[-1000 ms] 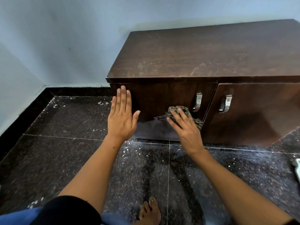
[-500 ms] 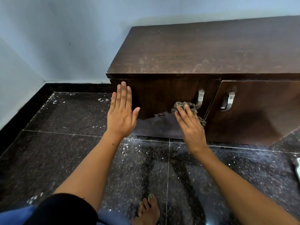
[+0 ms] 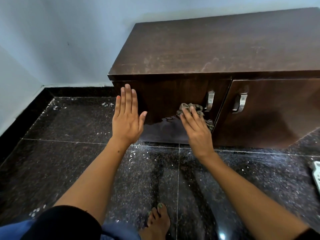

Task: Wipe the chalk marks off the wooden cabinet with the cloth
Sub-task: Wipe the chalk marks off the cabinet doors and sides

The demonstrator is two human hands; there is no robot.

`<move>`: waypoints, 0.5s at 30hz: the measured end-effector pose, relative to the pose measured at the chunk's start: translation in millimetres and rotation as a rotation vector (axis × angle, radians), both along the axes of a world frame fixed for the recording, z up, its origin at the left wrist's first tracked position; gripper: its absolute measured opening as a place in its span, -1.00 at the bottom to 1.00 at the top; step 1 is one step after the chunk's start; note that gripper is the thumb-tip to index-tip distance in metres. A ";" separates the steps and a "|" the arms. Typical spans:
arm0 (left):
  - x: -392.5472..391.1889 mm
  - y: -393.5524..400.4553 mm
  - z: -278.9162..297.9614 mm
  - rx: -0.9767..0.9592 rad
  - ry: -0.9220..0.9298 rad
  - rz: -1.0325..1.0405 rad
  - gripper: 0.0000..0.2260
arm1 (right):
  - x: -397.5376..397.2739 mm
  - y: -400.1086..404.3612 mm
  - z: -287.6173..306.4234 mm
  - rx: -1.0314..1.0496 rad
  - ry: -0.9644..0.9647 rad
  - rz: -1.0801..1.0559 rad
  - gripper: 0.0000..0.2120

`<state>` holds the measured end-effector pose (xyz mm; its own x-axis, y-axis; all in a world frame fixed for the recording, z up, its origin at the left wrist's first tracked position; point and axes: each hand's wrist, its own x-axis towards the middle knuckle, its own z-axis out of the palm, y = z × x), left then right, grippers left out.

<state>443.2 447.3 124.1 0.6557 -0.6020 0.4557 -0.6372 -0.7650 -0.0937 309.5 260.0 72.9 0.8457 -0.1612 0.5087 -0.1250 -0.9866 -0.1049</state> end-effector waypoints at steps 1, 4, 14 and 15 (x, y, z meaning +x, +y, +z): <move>-0.5 -0.3 -0.1 0.000 0.003 0.003 -0.40 | 3.6 3.5 0.7 -0.015 0.007 0.023 -0.34; -1.7 -1.8 1.2 0.009 0.012 0.022 -0.40 | 2.7 4.6 -1.6 -0.111 0.121 0.102 -0.32; -3.5 -4.0 0.5 0.007 0.012 0.027 -0.39 | 9.3 9.1 2.9 -0.127 0.013 0.089 -0.54; -3.8 -4.5 1.4 0.007 0.012 0.030 -0.39 | 10.9 10.8 3.6 -0.160 0.044 0.110 -0.54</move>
